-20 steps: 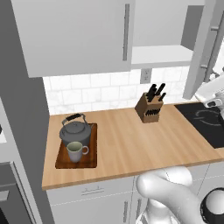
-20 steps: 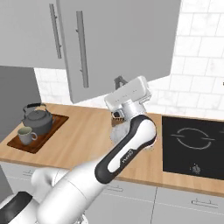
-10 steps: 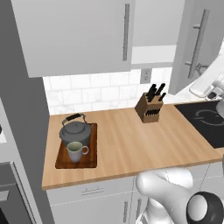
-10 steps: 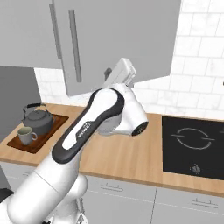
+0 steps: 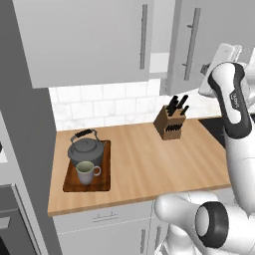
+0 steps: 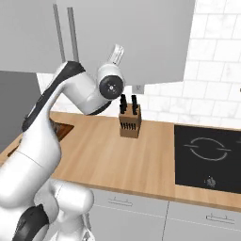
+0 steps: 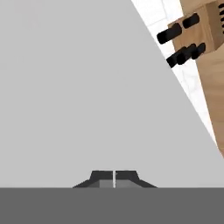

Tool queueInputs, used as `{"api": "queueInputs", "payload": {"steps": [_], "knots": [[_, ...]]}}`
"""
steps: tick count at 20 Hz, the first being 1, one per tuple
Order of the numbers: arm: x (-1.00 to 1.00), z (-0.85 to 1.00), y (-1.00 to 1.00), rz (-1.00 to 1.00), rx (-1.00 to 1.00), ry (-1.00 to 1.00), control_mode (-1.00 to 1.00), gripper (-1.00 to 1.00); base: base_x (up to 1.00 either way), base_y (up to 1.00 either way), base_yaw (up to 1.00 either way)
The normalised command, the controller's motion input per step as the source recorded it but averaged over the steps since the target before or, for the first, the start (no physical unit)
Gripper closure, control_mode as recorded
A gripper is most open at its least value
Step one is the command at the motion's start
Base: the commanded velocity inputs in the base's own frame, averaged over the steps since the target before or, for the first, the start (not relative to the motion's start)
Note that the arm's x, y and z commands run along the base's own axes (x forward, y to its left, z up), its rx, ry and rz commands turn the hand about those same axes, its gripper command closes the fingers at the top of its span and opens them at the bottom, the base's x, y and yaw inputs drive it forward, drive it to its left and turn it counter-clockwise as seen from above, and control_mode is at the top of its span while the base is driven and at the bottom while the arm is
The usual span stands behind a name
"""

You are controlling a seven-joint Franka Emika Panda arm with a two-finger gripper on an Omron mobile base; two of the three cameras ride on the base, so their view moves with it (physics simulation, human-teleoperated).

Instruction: Pick the kettle from the counter and place it on the tray. Then pick the mug from the cabinet and place it on the tray. Then close the cabinet doors.

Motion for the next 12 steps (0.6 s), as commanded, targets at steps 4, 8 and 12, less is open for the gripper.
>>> {"api": "queueInputs", "payload": {"steps": [4, 8, 12], "knots": [[1.00, -0.08, 0.38, -0.24, -0.04, 0.16, -1.00, 1.00, 0.00, 0.00, 0.00], [1.00, -0.23, 0.19, -0.21, 0.00, 0.03, -1.00, 1.00, 0.00, 0.00, 0.00], [0.95, -0.18, 0.09, -0.23, 0.00, 0.00, -1.00, 1.00, 0.00, 0.00, 0.00]]}}
